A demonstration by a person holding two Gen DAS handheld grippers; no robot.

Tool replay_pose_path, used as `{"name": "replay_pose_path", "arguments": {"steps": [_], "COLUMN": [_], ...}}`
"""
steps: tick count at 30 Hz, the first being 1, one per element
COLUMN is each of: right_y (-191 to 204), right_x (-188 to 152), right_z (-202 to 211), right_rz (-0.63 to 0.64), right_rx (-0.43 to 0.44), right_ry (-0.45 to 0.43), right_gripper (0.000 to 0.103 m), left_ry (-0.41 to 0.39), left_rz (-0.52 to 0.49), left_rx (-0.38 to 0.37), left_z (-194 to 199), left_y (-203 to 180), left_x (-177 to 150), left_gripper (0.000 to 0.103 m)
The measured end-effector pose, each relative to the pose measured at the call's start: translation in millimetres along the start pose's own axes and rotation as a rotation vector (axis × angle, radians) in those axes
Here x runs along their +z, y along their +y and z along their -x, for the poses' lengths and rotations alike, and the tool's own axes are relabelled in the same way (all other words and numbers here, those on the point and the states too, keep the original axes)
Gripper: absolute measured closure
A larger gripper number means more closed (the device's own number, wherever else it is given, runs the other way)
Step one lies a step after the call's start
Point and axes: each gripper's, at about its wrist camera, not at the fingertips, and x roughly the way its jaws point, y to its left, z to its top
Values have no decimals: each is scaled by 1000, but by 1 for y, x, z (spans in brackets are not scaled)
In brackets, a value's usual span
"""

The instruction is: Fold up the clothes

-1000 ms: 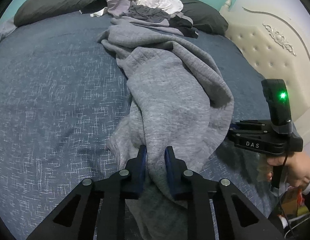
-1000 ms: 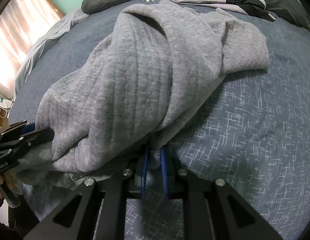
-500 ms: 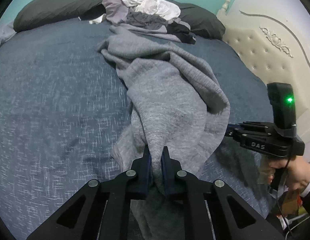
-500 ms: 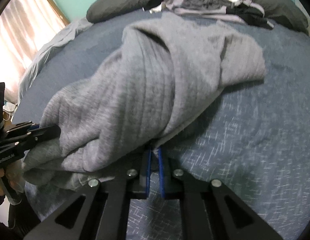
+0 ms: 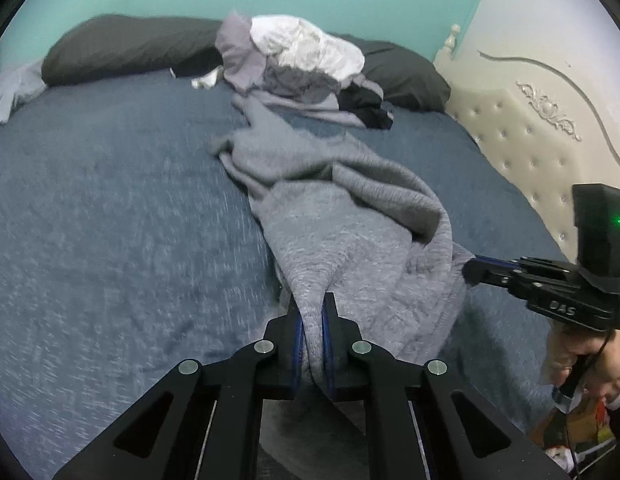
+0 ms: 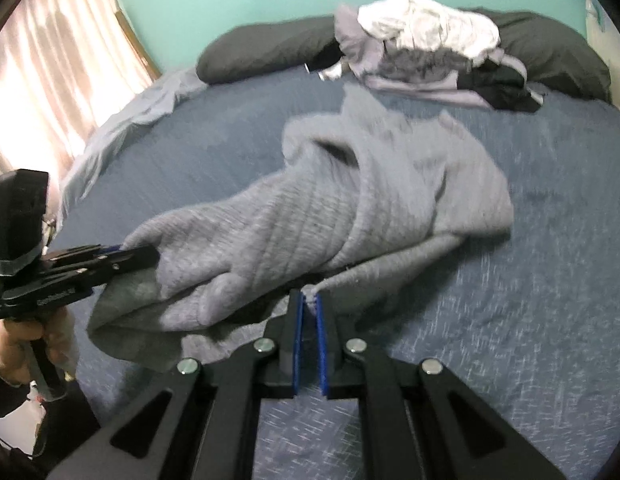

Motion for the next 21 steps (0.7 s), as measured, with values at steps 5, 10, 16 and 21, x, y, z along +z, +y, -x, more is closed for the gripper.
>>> {"name": "replay_pose_path", "arguments": {"steps": [5,10,16,21], "right_y": [21,33,48,60], "right_x": [37,63,90,108], "right_z": [27,64,106,135], "right_rz": [21,53,84,101], "right_rx": [9,0,-8,-11], "right_ry": [-75,-147,-225,-279], "right_gripper": [97,97,97,97], "left_ry": [-45,-95,-145,-125], "left_rz": [-2,-23,-44,-36], "left_rx": [0,9,19,25], "left_z": [29,62,95,97], "left_y": [0,-9,-16,-10], "left_x": [23,49,75,85], "left_gripper": [96,96,100,100]}}
